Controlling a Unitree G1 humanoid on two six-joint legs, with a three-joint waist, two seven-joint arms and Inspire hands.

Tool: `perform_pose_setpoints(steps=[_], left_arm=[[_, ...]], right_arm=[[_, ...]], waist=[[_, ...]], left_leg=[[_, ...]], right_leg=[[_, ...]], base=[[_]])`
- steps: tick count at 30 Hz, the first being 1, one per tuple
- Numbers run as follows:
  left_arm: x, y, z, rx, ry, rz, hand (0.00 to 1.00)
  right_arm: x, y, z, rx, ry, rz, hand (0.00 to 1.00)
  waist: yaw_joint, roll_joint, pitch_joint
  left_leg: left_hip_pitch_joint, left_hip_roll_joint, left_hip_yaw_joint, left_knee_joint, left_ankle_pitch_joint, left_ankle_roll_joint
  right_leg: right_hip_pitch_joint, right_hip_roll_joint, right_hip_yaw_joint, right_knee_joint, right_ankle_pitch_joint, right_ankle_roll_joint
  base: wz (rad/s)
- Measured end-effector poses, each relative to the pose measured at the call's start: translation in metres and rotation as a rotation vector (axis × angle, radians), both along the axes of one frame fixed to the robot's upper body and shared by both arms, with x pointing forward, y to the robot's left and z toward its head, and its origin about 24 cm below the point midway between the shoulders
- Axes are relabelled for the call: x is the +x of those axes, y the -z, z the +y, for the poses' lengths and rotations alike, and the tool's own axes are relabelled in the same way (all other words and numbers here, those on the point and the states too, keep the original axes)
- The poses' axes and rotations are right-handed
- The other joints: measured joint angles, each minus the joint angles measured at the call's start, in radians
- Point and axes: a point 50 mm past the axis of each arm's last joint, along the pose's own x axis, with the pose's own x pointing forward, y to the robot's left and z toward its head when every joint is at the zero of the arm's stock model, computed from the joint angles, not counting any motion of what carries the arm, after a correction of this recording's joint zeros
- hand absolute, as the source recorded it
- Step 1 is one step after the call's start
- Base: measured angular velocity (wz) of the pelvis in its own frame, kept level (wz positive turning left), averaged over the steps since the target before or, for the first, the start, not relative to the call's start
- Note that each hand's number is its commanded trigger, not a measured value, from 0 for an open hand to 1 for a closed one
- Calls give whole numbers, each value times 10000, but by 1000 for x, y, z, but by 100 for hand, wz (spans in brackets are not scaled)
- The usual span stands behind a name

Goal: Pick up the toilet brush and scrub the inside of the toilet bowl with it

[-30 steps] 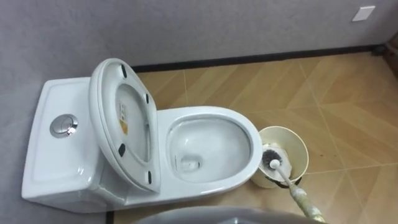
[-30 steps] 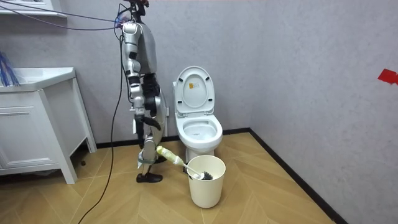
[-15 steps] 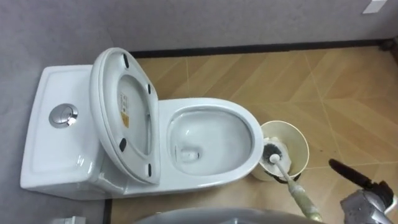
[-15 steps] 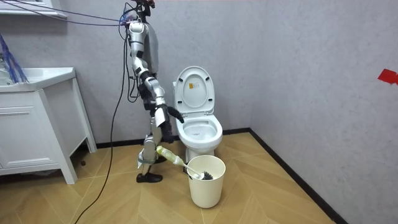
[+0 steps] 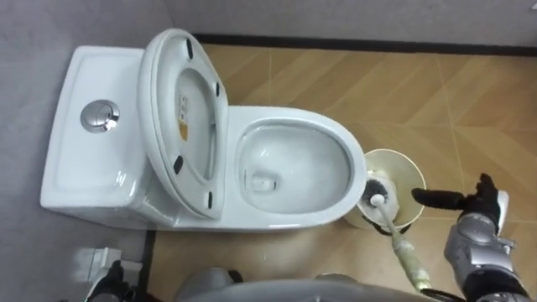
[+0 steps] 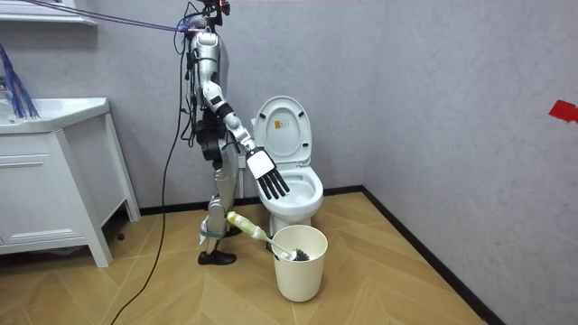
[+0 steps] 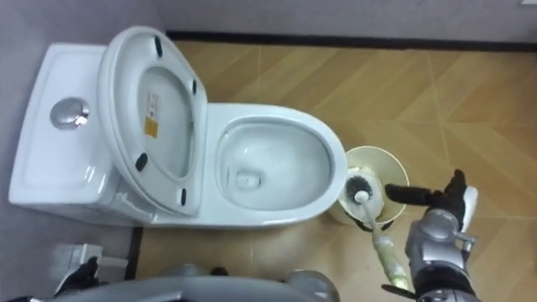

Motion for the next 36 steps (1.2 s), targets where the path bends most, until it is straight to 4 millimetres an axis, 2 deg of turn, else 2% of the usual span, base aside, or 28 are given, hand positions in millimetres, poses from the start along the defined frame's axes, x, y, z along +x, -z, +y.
perform_pose_setpoints(steps=[2,4,8,11,12,18,22,28,33,36], left_arm=[[9,-2,1,68,64,-305,0],[17,-4,1,95,150,-608,0],[40,-8,-6,-139,144,-1297,0],[67,-13,-14,-304,440,-1934,0],[78,-17,-17,-294,580,-2235,0],[114,-32,-34,-579,1097,-3618,0],[131,-44,-39,-698,931,-4622,0],[151,-56,-47,-814,1325,-5334,0],[158,-63,-54,-1145,1489,-5691,0],[160,-64,-57,-1263,1653,-5780,0]], right_arm=[[5,-1,-3,-127,-106,69,0],[6,-2,-7,-275,-176,199,0],[11,-2,-15,-351,50,736,0],[19,-5,-16,-490,-168,901,0],[22,-5,-15,-499,-260,940,0],[22,-5,-16,-211,50,1033,0],[25,-9,-21,-355,15,969,0],[38,-19,-26,-773,-385,769,0],[46,-24,-27,-1272,-1262,991,0],[49,-27,-29,-1469,-1602,1066,0]], waist=[[77,108,50],[212,220,14],[352,298,45],[501,311,125],[506,324,198],[620,296,276],[710,333,277],[846,556,369],[960,682,367],[978,687,369]], left_leg=[[-534,4,-95,207,34,55],[-1072,8,-110,389,78,120],[-2170,-24,-149,686,290,283],[-3105,-63,-202,1089,365,389],[-3431,-87,-251,1255,400,437],[-5018,-253,-315,2044,513,572],[-6106,-197,-286,2852,392,641],[-7127,-255,-220,3742,223,667],[-7766,-221,-172,4085,241,679],[-7976,-229,-170,4131,266,639]], right_leg=[[-477,1,-71,238,22,-37],[-1100,-37,-81,641,18,-47],[-2380,-240,-86,1475,-15,-55],[-3353,-389,-168,2050,-89,-62],[-3665,-447,-199,2222,-146,-50],[-5438,-718,-76,3474,-406,-17],[-6524,-879,-105,4372,-614,-119],[-7655,-1236,-91,5626,-1039,-218],[-8356,-1347,-76,6134,-1119,-349],[-8597,-1403,-80,6266,-1161,-400]], base=[[5],[2],[3],[8],[17],[8],[1],[6],[1],[5]])
